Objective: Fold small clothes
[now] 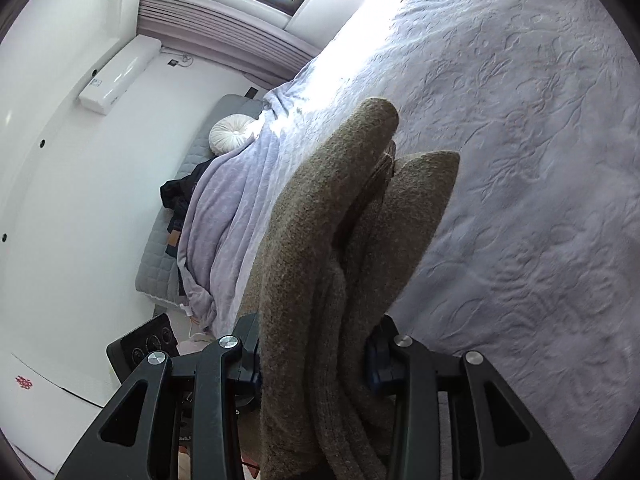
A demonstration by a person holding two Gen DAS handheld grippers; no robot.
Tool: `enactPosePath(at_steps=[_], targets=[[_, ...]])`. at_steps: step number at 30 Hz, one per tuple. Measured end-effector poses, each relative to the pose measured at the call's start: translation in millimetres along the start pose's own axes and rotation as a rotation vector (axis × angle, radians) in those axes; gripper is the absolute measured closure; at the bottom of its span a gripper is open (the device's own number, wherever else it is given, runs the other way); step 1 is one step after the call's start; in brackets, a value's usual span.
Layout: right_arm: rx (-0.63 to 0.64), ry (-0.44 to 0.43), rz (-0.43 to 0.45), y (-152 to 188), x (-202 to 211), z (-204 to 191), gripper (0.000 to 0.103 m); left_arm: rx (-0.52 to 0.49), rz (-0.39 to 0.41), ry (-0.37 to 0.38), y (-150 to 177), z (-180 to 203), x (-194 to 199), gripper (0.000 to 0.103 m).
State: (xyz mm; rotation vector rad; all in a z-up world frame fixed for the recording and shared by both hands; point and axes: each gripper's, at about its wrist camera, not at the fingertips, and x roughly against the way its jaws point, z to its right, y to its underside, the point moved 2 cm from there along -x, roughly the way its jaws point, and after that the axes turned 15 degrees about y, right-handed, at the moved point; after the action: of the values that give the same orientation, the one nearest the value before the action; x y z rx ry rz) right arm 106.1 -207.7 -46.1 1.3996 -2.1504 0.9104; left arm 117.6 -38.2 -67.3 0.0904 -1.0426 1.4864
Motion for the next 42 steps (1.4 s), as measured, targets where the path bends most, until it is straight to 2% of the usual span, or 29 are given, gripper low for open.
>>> enactPosePath(at_steps=[5,9,10,13,14,16,20,23,25,26,27,29,33,36,39,41,42], targets=[[-0.031,-0.013,-0.039,34.6,-35.7,-9.0,0.063,0.022,-0.023,-0.063,37.8,-19.6,20.1,0.049],[-0.046,0.038,-0.086,60.5,-65.1,-1.7,0.062,0.029,-0.053,-0.122,62.8,-36.7,11.4,0.048],[-0.039,0.073,-0.093,64.9,-71.4,2.0,0.062,0.040,-0.058,-0.154,70.3,-44.0,8.2,0.046],[-0.060,0.173,-0.075,73.7,-79.5,19.1,0.054,0.064,-0.041,-0.198,87.6,-64.9,11.0,0.029],[-0.080,0.187,-0.068,76.4,-78.1,26.0,0.047,0.062,-0.027,-0.223,86.4,-67.1,8.7,0.018],[-0.105,0.223,-0.034,81.5,-68.6,35.0,0.040,0.030,0.007,-0.286,102.1,-68.6,25.4,0.010],[-0.117,0.270,0.022,96.3,-36.2,46.1,0.040,0.018,0.049,-0.317,127.6,-67.0,59.5,0.010],[-0.097,0.319,0.090,110.5,-4.7,45.3,0.040,-0.002,0.083,-0.373,132.3,-60.3,73.1,0.010],[-0.090,0.312,0.118,120.3,13.5,43.2,0.040,-0.012,0.115,-0.398,133.5,-49.7,82.7,0.010],[-0.089,0.288,0.133,125.0,22.4,39.3,0.044,-0.017,0.133,-0.393,133.3,-44.4,89.4,0.010],[-0.082,0.264,0.146,127.7,28.8,34.4,0.058,-0.021,0.147,-0.380,131.1,-42.5,92.9,0.010],[-0.052,0.215,0.168,132.4,37.5,19.9,0.073,-0.027,0.168,-0.361,126.8,-31.9,99.7,0.010],[0.027,0.147,0.152,141.1,29.8,-14.2,0.073,-0.009,0.166,-0.418,103.3,-29.0,75.5,0.010],[0.124,0.207,0.126,149.0,8.0,-32.4,0.073,0.039,0.132,-0.446,105.3,-43.0,45.9,0.010],[0.141,0.308,0.078,158.2,-17.2,-23.5,0.073,0.080,0.101,-0.454,124.4,-62.8,31.3,0.010],[0.129,0.362,0.069,164.4,-25.8,-7.0,0.081,0.096,0.092,-0.446,129.9,-65.2,28.9,0.003],[0.123,0.369,0.075,168.6,-27.0,1.3,0.086,0.093,0.090,-0.450,131.8,-64.3,29.9,0.002]])
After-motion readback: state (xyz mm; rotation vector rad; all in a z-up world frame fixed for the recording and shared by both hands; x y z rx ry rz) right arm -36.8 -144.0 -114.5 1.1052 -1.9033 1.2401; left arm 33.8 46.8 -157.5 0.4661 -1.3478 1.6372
